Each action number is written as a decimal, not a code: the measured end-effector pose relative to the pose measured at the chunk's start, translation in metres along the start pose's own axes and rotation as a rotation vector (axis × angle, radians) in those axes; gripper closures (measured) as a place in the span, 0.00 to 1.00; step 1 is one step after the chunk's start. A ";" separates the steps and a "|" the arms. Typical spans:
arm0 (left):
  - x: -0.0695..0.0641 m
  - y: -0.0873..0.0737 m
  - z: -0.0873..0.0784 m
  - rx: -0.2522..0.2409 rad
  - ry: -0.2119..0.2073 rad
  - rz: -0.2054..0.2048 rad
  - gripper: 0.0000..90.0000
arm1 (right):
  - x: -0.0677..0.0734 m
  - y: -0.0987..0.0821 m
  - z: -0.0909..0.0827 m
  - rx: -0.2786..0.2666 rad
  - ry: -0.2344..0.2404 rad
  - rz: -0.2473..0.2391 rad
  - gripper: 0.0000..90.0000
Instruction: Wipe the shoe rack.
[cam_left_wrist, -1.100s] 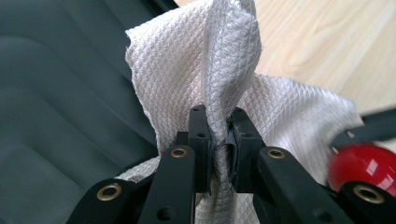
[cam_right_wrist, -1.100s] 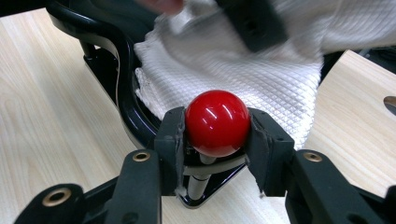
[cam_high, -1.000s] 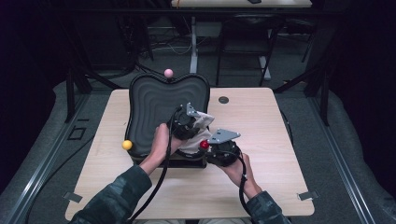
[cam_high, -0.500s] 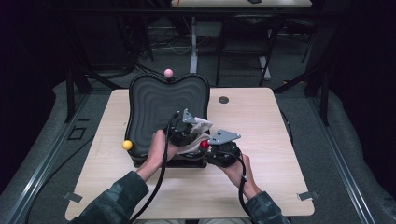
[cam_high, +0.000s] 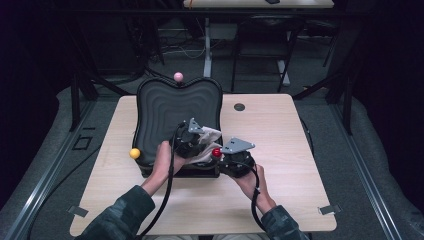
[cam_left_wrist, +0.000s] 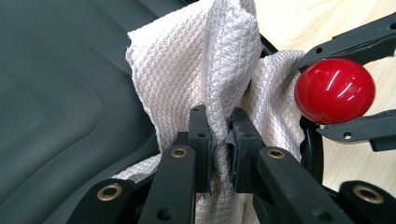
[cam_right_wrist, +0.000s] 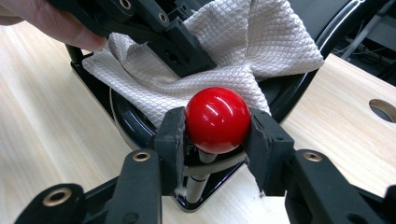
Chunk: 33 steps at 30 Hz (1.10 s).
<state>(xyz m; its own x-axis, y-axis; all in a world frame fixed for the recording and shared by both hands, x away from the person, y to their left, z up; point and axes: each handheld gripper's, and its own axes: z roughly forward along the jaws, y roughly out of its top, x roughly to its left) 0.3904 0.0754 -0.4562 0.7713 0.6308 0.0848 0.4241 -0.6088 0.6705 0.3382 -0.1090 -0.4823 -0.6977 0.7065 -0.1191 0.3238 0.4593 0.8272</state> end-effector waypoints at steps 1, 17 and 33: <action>0.002 0.000 0.000 -0.002 0.002 -0.001 0.91 | 0.000 0.000 0.000 0.000 0.000 0.000 0.66; 0.015 -0.001 -0.003 -0.059 0.007 -0.029 0.90 | -0.005 0.003 0.008 -0.012 -0.012 0.034 0.61; 0.007 0.020 -0.033 -0.106 -0.028 0.006 0.91 | -0.026 -0.025 -0.030 0.014 -0.037 0.123 0.17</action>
<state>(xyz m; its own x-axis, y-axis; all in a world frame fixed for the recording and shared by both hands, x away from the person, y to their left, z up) 0.3885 0.0838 -0.4176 0.7872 0.6127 0.0700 0.3675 -0.5572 0.7446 0.3292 -0.1551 -0.4836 -0.6282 0.7771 -0.0375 0.4147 0.3752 0.8290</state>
